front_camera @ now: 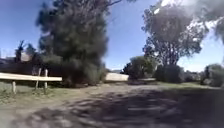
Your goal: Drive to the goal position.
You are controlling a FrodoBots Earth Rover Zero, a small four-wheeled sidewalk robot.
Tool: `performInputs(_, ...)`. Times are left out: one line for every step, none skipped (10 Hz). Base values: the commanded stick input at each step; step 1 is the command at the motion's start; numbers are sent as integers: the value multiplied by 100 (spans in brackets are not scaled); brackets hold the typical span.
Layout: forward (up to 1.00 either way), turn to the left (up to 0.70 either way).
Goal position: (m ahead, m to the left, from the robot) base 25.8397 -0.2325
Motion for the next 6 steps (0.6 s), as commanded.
performInputs(100, -13)
performInputs(100, -40)
performInputs(100, -40)
performInputs(100, -40)
performInputs(100, 0)
performInputs(100, 0)
